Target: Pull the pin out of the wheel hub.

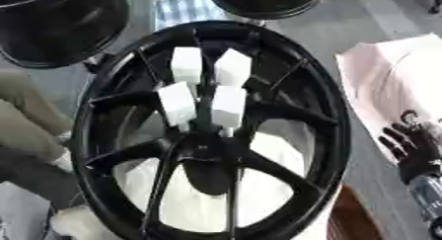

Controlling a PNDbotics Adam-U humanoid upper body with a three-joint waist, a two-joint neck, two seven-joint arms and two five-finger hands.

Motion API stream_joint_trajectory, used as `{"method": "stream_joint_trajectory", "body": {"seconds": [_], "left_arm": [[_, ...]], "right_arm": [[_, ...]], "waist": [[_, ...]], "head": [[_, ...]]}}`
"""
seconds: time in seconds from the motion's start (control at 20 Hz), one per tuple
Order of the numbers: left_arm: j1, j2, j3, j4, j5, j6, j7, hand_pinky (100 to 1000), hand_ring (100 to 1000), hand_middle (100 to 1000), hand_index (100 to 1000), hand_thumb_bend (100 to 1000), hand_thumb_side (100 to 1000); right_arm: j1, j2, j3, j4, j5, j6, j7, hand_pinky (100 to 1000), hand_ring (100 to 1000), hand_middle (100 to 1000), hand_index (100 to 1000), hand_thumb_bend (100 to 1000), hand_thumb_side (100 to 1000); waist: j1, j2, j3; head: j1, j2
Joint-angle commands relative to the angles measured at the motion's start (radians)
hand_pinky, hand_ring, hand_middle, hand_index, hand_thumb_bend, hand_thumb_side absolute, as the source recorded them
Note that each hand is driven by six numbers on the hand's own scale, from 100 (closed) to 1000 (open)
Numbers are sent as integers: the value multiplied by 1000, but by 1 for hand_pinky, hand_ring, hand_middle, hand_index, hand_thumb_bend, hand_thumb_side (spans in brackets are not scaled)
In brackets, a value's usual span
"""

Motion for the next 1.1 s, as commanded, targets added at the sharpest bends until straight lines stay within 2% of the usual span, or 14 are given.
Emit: {"method": "stream_joint_trajectory", "body": {"seconds": [0.05,0.85,1.0,1.1], "left_arm": [[-7,34,1,-18,-3,-1,9,654,436,421,659,430,750],[-8,33,-1,-22,-3,-1,14,656,436,418,656,431,749],[-8,32,1,-27,-1,1,15,656,436,418,656,431,749],[-7,34,2,-30,0,4,17,656,437,418,656,430,749]], "right_arm": [[-9,-13,-4,-5,0,0,4,671,654,532,654,177,311],[-9,-19,-9,-12,-8,3,-1,675,664,522,659,176,310],[-12,-25,-29,-59,2,22,-6,689,691,546,675,146,318],[-25,-42,-47,-129,40,52,31,716,738,588,699,151,365]], "waist": [[-5,-25,0],[-6,-24,8],[-10,-22,15],[-14,-23,16]], "head": [[6,-5],[28,10],[30,12],[29,17]]}}
